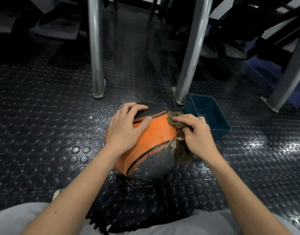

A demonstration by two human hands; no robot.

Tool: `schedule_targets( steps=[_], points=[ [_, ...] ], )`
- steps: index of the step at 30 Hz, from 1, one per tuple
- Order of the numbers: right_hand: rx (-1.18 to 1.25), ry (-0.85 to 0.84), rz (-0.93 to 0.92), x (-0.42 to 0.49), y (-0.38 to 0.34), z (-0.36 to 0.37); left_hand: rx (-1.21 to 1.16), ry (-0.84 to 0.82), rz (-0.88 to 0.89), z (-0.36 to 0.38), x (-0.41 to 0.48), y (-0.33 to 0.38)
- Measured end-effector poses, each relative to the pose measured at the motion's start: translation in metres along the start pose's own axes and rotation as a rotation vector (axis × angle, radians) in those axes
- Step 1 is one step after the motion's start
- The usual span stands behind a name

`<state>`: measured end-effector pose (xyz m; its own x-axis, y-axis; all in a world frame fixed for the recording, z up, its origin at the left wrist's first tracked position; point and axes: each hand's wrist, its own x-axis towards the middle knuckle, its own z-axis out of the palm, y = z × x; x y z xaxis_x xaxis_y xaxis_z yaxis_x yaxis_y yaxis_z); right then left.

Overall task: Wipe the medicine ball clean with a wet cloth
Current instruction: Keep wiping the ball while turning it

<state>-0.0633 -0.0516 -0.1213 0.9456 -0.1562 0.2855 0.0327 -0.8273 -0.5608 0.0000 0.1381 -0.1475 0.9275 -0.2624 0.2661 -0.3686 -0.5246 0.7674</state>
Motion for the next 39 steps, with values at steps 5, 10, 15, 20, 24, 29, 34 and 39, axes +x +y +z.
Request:
schedule_targets(
  steps=[5, 10, 15, 20, 24, 29, 34, 39],
  points=[
    [-0.017, -0.037, -0.32, -0.02, -0.026, 0.005, -0.092, 0.005, 0.009, -0.005, 0.0, -0.006],
    [-0.021, -0.077, 0.05, 0.014, 0.027, -0.001, -0.082, -0.053, 0.014, -0.004, 0.002, -0.005],
    [-0.029, 0.091, -0.061, 0.008, -0.006, -0.011, -0.065, -0.064, 0.025, -0.001, 0.004, -0.003],
    [-0.055, 0.069, -0.322, -0.005, -0.005, 0.006, -0.112, -0.071, 0.041, -0.004, 0.006, -0.008],
    [-0.074, 0.089, 0.043, 0.012, 0.042, -0.002, -0.129, -0.1, 0.048, -0.007, 0.005, -0.009],
    [0.08, 0.33, -0.212, 0.011, -0.005, -0.016, -0.185, -0.092, 0.057, -0.012, 0.007, -0.014],
    [0.089, 0.043, 0.0, 0.008, 0.041, 0.017, -0.216, -0.131, 0.084, -0.014, 0.006, -0.016],
    [0.153, 0.247, -0.09, 0.013, 0.01, -0.015, -0.226, -0.139, 0.105, -0.016, 0.008, -0.017]
  ],
)
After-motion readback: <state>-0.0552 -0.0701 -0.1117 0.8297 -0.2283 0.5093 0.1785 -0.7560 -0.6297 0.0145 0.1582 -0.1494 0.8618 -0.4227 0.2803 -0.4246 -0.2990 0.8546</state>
